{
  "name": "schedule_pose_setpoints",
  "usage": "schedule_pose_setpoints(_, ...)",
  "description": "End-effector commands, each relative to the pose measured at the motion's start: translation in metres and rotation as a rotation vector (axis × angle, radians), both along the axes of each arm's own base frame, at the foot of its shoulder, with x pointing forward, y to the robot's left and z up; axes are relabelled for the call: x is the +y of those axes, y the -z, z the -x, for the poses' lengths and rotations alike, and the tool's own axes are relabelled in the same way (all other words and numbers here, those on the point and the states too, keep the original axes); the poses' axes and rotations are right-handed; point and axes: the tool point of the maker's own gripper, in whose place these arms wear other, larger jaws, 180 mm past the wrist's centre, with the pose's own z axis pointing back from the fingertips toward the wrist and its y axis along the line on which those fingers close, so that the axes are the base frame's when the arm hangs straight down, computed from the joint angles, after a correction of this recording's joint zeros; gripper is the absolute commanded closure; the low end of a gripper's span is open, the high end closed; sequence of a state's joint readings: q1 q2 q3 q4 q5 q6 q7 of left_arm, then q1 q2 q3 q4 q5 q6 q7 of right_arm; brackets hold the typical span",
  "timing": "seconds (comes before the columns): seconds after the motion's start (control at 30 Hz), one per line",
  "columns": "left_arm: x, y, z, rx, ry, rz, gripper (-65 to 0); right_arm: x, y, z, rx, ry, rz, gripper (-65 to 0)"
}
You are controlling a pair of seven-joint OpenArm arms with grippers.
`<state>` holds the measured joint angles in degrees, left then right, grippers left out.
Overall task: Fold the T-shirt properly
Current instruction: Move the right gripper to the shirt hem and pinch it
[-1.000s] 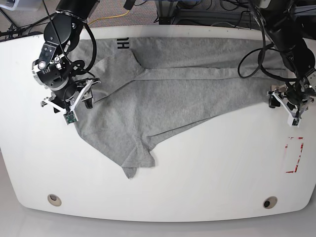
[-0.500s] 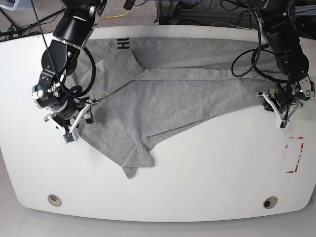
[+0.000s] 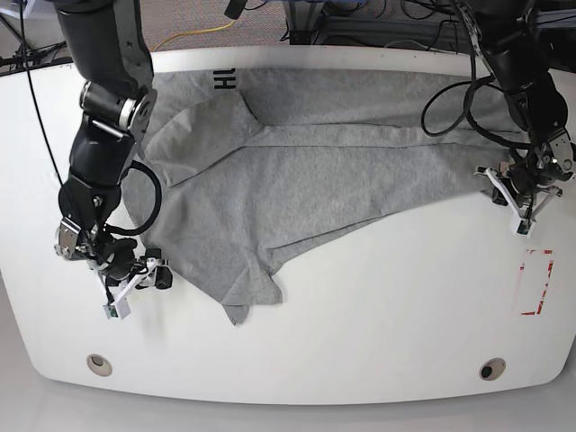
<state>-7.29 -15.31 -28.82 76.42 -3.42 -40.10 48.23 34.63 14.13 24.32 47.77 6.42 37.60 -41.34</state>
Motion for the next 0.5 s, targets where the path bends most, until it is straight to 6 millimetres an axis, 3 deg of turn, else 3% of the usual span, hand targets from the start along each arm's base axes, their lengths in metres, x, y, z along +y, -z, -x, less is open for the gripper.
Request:
schedule_pose_setpoints(0.0, 0.006, -0.018, -0.01, -0.059, -0.001, -0.014, 0.0, -0.01, -0.018, -0.022, -0.068, 0.034, -0.053, -30.4)
schedule_pose_setpoints(0.3, 0.029, -0.024, -0.003, -0.087, -0.085, -0.001, 0.0, -0.009, 0.008, -0.024, -0.052, 0.014, 0.018, -30.4)
schedule_pose_setpoints(0.47, 0.029, -0.025, -0.003, -0.09, -0.087, 0.0, 0.0, 0.014, 0.02, -0.02, -0.032, -0.019, 0.008, -30.1)
